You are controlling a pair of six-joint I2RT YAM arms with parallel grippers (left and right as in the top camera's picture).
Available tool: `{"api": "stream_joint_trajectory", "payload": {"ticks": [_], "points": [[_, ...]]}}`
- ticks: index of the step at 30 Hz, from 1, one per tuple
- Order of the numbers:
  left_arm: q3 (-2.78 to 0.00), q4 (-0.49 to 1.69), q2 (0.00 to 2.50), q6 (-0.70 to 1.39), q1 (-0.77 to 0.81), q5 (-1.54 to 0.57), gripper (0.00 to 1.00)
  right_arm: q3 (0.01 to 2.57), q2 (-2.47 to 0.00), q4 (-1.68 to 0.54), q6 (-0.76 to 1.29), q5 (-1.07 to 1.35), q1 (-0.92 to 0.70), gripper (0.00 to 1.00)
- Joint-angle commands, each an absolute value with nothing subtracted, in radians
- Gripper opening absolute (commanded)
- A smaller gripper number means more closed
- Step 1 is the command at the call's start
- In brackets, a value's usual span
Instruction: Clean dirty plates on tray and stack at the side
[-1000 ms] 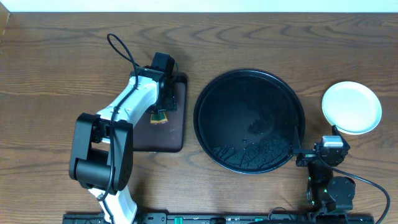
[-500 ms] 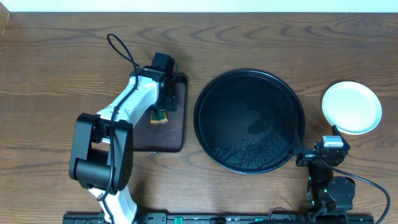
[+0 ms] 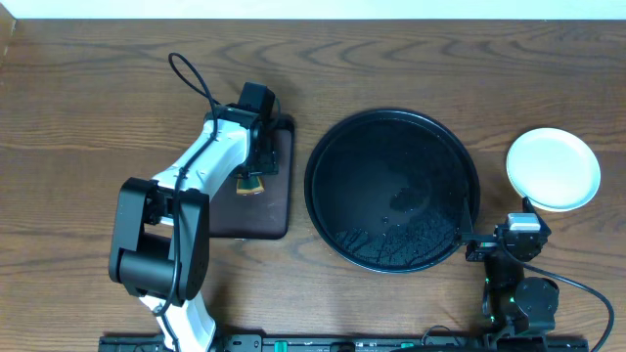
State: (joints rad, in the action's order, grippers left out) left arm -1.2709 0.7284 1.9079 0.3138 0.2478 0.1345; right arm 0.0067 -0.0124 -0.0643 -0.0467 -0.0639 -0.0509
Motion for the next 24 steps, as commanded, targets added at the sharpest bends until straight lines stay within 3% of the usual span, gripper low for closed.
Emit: {"api": "stream_joint_trajectory", "payload": {"ticks": [1,10,17,24], "points": [[-1.269,0.731,1.82,0.308,0.282,0.147,0.8,0.006,-0.005,-0.067,-0.03,-0.078,-0.048,0.99],[-1.269,0.731,1.243,0.308,0.29,0.147,0.8,0.006,-0.005,-0.067,-0.03,-0.078,-0.048,0.99],[-1.242,0.825,0.91,0.319,0.14,0.113,0.81,0.006,-0.005,-0.067,-0.031,-0.078,-0.048,0.99],[-1.03,0.84,0.596,0.319,0.007,0.115,0.8,0.006,-0.005,-0.067,-0.03,-0.078,-0.048,0.99]]}}
